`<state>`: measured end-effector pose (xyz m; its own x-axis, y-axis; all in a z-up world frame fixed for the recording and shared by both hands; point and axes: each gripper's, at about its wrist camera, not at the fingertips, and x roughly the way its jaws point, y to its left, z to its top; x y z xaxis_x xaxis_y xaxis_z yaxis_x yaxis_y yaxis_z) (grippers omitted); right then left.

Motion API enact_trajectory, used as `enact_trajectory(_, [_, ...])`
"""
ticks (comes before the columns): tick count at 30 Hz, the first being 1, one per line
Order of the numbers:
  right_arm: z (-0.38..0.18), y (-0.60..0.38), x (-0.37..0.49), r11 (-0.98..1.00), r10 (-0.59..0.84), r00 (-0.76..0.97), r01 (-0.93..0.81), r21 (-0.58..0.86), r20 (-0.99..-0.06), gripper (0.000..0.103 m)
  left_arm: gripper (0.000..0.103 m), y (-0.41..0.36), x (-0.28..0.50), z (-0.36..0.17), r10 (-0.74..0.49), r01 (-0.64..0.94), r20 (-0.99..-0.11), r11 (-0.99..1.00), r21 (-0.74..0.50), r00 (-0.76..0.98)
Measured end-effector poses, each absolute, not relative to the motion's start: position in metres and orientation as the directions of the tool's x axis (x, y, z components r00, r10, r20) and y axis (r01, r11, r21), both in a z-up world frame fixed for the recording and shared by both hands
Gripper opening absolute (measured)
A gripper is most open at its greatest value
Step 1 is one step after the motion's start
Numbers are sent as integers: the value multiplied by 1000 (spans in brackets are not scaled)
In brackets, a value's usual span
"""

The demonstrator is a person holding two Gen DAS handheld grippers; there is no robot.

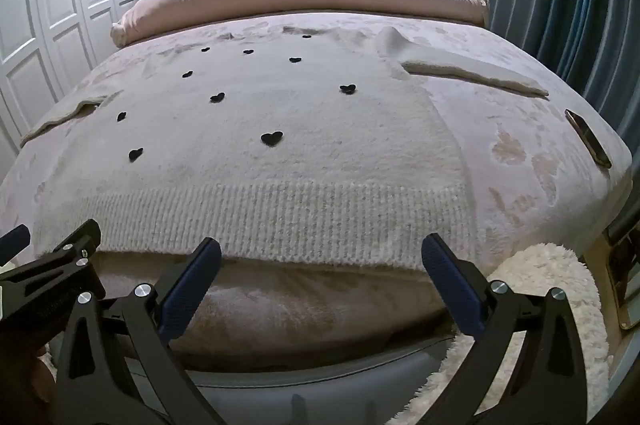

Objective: Fold small clothes

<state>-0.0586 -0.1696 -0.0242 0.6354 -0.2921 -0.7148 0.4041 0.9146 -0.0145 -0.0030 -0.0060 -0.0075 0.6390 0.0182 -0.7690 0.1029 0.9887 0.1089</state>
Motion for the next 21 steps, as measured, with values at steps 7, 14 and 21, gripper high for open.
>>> enact_trajectory(7, [-26, -169, -57, 919, -286, 634, 394, -19, -719, 98, 98, -9, -5, -13, 13, 116, -772, 987, 112, 636])
enact_trajectory(14, [-27, -168, -56, 919, -284, 633, 394, -16, -720, 98, 98, -12, -7, -15, 13, 121, -773, 986, 116, 634])
enact_trajectory(21, [-28, -168, -55, 919, -283, 631, 394, -16, -722, 98, 98, -13, -8, -15, 16, 119, -773, 986, 117, 634])
